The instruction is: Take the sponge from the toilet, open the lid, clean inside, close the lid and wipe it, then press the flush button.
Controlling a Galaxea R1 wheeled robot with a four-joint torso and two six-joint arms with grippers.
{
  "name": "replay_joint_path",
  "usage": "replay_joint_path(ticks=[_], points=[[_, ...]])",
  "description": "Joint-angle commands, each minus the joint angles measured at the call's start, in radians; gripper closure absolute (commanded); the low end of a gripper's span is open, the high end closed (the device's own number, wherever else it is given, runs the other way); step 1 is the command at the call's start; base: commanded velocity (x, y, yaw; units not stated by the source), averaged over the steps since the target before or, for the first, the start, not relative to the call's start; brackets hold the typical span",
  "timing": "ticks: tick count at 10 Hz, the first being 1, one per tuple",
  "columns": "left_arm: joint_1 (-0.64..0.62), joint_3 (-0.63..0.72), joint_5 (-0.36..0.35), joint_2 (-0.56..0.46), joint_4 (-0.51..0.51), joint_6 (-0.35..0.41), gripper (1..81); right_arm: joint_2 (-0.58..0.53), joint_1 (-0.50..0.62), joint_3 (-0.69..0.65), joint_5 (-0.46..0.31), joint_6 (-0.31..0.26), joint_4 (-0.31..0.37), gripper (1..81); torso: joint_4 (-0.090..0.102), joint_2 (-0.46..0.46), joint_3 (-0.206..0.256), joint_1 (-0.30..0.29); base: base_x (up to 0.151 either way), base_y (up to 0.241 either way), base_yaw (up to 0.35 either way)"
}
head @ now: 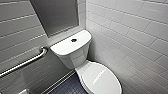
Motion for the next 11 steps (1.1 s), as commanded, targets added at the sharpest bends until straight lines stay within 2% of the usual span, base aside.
replay_joint_path(ticks=[1, 2, 3, 4, 5, 6, 7, 8, 10, 11], points=[[0.031, 0.023, 0.043, 0.005, 0.017, 0.003, 1.0, -0.069, 0.186, 0.169, -0.006, -0.170, 0.046, 81.1, 0.000, 0.000, 0.000, 0.000, 0.000, 0.000, 0.000], [0.029, 0.022, 0.043, 0.007, 0.017, 0.003, 1.0, -0.026, 0.247, 0.166, -0.004, -0.234, 0.108, 81.1, 0.000, 0.000, 0.000, 0.000, 0.000, 0.000, 0.000], [0.028, 0.022, 0.043, 0.007, 0.017, 0.003, 1.0, 0.032, 0.316, 0.151, -0.003, -0.320, 0.202, 81.1, 0.000, 0.000, 0.000, 0.000, 0.000, 0.000, 0.000], [0.029, 0.020, 0.043, 0.005, 0.016, 0.001, 1.0, 0.106, 0.398, 0.111, -0.003, -0.418, 0.339, 81.1, 0.000, 0.000, 0.000, 0.000, 0.000, 0.000, 0.000], [0.028, 0.020, 0.043, 0.005, 0.014, 0.001, 1.0, 0.184, 0.474, 0.068, 0.002, -0.544, 0.489, 81.1, 0.000, 0.000, 0.000, 0.000, 0.000, 0.000, 0.000], [0.028, 0.020, 0.043, 0.004, 0.014, 0.001, 1.0, 0.251, 0.532, 0.016, 0.017, -0.635, 0.602, 81.1, 0.000, 0.000, 0.000, 0.000, 0.000, 0.000, 0.000], [0.028, 0.020, 0.043, 0.004, 0.011, 0.001, 1.0, 0.326, 0.585, -0.045, 0.024, -0.712, 0.684, 81.1, 0.000, 0.000, 0.000, 0.000, 0.000, 0.000, 0.000], [0.028, 0.019, 0.043, 0.002, 0.008, 0.001, 1.0, 0.391, 0.630, -0.111, 0.022, -0.735, 0.725, 81.1, 0.000, 0.000, 0.000, 0.000, 0.000, 0.000, 0.000], [0.028, 0.019, 0.043, 0.001, 0.005, 0.000, 1.0, 0.517, 0.688, -0.253, 0.011, -0.750, 0.757, 81.1, 0.000, 0.000, 0.000, 0.000, 0.000, 0.000, 0.000], [0.028, 0.019, 0.044, -0.001, 0.005, 0.000, 1.0, 0.583, 0.711, -0.321, 0.010, -0.783, 0.780, 81.1, 0.000, 0.000, 0.000, 0.000, 0.000, 0.000, 0.000]])
